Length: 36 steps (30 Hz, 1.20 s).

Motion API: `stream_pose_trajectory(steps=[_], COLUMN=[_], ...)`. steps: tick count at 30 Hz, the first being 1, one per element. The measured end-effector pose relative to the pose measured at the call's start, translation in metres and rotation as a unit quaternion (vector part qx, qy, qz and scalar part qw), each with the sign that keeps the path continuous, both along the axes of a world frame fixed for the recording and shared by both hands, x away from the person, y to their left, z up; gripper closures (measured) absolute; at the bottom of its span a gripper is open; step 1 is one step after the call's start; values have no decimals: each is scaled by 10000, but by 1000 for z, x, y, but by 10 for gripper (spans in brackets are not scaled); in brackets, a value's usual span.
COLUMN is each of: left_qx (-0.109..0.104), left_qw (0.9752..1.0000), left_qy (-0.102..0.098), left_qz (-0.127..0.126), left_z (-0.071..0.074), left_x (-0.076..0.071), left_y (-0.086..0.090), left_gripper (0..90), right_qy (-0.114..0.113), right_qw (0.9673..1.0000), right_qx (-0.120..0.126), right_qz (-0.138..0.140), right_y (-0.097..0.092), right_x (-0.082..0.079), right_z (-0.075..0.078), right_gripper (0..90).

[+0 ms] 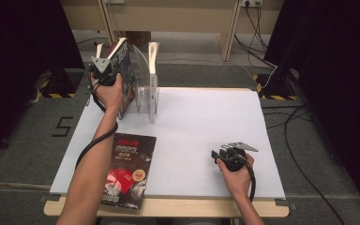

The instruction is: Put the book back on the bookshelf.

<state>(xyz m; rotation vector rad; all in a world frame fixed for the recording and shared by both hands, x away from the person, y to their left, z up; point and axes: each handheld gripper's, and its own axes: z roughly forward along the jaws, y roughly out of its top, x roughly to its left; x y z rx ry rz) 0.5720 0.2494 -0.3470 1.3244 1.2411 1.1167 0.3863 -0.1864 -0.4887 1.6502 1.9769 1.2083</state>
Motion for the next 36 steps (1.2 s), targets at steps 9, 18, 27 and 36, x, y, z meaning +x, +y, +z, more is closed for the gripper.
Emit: stream_pose_trajectory(steps=[9,18,27,36], left_qx=[178,278,276,105], left_qw=[9998,9996,9996,9997], left_qy=[18,0,-57,-26], left_qz=[16,-14,-87,-197], left_z=[-4,-1,0,-6], left_x=[-5,-15,-44,-80], left_y=[-2,0,-2,5], left_gripper=[802,743,636,593], right_qy=[-19,36,45,57], right_qw=[10000,10000,10000,9999], right_qx=[-41,5,-23,-41], right_qz=[46,43,58,73], right_y=[1,5,5,6], right_x=[0,-1,-1,-2], right_z=[-1,-1,-2,-2], right_gripper=[585,584,584,583])
